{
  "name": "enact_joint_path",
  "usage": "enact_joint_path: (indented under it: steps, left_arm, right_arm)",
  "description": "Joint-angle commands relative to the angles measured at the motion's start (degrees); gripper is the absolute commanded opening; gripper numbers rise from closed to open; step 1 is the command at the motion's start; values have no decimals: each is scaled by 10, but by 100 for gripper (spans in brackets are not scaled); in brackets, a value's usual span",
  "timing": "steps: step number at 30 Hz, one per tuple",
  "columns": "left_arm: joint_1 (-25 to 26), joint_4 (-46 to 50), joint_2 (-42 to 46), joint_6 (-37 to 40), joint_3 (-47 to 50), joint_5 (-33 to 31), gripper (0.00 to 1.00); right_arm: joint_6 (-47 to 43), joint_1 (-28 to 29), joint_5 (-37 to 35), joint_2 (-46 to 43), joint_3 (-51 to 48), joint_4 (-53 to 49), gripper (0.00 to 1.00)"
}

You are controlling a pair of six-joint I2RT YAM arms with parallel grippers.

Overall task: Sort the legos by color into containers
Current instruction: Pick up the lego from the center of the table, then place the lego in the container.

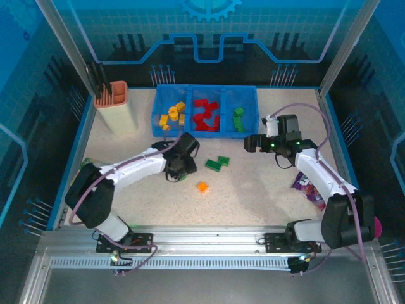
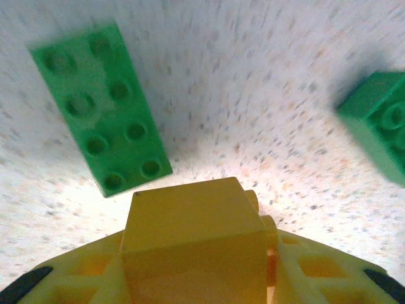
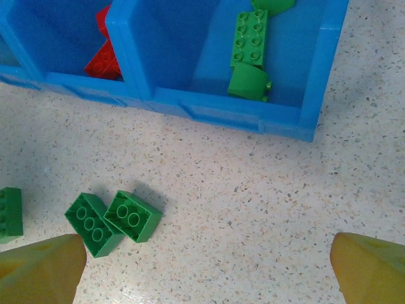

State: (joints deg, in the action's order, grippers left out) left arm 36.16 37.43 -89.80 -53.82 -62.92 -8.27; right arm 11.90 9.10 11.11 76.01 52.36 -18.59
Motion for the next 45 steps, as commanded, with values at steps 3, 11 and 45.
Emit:
enact_joint_path:
  steps: [3,11,45]
  left_arm:
    - [-83,22,12,145,-106,-53,40]
    - [-178,-64,-124,226,-257,-57,39]
    - [-260,13,-442,268,-628,-41,64]
  right_arm:
    - [-2,19,0,19,-1,16,100]
    - [-6,33,-6,40,18,7,100]
    - [-24,99,-75,42,74,-52,100]
